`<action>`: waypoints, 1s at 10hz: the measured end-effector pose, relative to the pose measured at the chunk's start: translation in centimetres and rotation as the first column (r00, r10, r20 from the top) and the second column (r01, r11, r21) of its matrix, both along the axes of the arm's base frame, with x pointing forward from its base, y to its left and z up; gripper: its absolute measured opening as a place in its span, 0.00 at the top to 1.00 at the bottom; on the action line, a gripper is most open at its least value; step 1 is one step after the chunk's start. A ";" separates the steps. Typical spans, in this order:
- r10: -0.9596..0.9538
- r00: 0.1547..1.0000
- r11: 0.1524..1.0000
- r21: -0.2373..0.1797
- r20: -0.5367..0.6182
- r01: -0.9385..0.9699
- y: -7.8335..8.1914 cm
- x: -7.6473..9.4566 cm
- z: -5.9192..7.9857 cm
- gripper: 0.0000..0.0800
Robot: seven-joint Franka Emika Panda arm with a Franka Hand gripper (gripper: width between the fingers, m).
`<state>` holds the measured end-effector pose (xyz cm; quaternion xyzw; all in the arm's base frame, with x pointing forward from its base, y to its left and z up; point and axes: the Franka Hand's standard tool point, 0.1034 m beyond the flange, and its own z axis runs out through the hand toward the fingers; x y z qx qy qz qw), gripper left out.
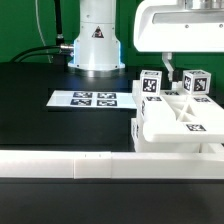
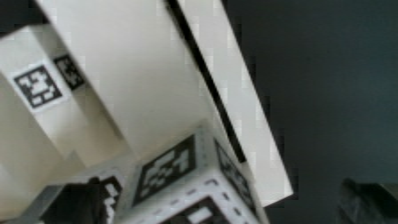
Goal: Assemble chair
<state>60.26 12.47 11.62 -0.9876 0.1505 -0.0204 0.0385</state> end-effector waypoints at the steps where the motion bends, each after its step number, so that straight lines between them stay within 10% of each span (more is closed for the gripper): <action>1: 0.050 0.999 0.999 -0.004 0.003 -0.050 0.0 0.0 0.0 0.19; 10: 0.619 0.786 0.783 -0.084 0.004 -0.616 -0.9 0.1 0.0 0.19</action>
Offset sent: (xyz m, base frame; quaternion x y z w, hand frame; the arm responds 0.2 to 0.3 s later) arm 0.0000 0.0000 0.0000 0.0000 0.0000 -0.1296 0.9916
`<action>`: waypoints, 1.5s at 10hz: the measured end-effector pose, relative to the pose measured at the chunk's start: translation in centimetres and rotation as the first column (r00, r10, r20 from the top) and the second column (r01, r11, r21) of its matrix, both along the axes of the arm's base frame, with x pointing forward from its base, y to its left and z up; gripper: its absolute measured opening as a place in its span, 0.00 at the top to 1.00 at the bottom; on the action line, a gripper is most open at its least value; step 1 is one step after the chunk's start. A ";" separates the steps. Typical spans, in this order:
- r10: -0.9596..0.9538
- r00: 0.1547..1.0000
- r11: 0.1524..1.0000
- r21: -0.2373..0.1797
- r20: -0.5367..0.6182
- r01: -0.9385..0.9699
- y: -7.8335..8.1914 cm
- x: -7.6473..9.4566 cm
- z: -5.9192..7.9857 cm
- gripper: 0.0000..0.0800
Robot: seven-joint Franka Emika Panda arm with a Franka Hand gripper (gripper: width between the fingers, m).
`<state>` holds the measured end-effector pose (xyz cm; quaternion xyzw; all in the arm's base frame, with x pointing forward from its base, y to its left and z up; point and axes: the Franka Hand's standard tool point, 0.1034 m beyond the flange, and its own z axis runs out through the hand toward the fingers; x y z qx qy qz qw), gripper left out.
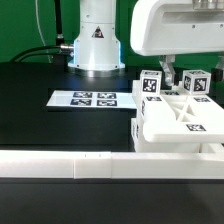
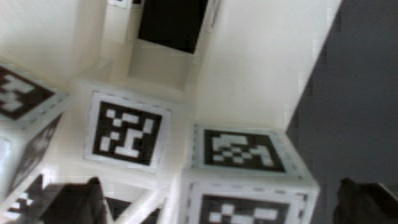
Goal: Assemble chair
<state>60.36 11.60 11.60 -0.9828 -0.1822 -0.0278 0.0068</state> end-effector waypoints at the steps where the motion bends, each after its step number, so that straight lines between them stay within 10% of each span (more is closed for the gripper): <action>1: 0.037 0.999 0.999 -0.005 0.000 -0.037 0.4 -0.1 0.0 0.19; 15: 0.699 0.712 0.703 -0.121 -0.060 -0.701 0.7 0.1 0.4 0.19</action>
Offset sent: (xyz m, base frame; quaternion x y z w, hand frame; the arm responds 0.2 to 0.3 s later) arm -0.0005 0.0235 0.0110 0.0139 -0.0211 -0.1047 0.9942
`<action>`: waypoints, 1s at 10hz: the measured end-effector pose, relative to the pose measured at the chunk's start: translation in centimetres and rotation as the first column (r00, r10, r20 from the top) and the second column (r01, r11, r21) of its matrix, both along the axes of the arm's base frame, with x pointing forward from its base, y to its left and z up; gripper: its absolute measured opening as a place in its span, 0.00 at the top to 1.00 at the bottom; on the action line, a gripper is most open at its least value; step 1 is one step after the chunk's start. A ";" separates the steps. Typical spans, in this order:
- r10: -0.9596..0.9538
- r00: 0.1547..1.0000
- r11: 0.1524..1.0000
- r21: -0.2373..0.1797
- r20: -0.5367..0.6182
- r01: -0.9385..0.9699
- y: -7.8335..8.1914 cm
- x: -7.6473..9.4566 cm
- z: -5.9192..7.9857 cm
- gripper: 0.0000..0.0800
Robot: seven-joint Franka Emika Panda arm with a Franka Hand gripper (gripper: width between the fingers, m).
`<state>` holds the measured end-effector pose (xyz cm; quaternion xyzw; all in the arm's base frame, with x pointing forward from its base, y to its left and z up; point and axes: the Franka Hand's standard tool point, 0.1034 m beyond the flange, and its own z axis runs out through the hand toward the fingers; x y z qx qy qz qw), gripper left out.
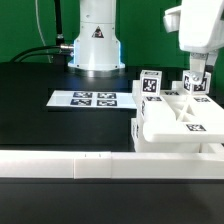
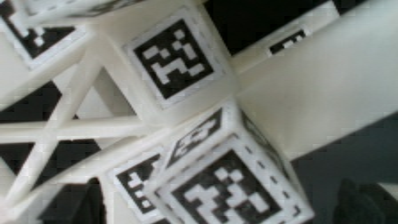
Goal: Assemble chair
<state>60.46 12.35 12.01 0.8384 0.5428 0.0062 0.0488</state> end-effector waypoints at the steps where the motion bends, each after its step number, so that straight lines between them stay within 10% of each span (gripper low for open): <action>1: 0.061 0.998 0.998 -0.013 -0.004 -0.061 -0.2 0.0 0.0 0.19; 10: 0.593 0.801 0.791 -0.128 -0.083 -0.599 -1.5 0.5 -0.1 0.19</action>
Offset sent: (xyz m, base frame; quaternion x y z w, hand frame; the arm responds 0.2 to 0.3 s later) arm -0.0003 0.0020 0.0000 -0.0005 -0.0001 -0.1930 0.9812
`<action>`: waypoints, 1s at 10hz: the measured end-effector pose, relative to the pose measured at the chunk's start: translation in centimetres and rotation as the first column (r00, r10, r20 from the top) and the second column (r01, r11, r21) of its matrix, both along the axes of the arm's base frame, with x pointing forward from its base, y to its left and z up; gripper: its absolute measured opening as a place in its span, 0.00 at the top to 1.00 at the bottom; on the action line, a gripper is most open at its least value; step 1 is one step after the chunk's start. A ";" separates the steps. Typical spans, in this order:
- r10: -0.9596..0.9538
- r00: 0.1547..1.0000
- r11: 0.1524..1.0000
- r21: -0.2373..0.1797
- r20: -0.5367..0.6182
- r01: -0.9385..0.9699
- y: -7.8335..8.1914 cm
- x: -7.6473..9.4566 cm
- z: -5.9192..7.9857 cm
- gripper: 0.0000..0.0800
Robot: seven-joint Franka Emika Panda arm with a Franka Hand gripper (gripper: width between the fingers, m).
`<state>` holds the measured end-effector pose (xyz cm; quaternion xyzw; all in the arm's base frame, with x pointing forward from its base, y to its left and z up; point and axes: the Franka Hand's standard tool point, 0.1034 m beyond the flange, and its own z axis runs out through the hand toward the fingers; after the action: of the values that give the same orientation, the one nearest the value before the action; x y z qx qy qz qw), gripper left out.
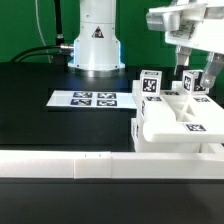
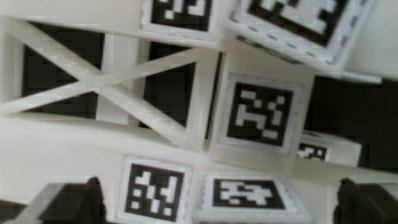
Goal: Assemble chair
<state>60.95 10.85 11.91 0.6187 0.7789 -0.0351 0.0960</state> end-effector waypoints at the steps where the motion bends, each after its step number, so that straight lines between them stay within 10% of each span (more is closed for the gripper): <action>1: -0.014 1.000 1.000 0.000 0.001 0.014 0.1 -0.1 -0.1 0.22; 2: -0.030 1.000 1.000 0.002 0.002 0.030 0.2 -0.1 -0.3 0.22; 4: -0.036 0.999 0.999 0.000 -0.002 0.036 0.1 -0.2 -0.5 0.64; 10: -0.219 0.975 0.976 0.021 0.025 0.219 -0.7 -0.1 -0.5 0.64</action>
Offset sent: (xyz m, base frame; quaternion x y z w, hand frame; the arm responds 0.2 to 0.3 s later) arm 0.0007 0.0039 -0.0044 0.0005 0.0022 0.0081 1.0000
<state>60.86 10.12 11.40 0.7021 0.7049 -0.0298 0.0967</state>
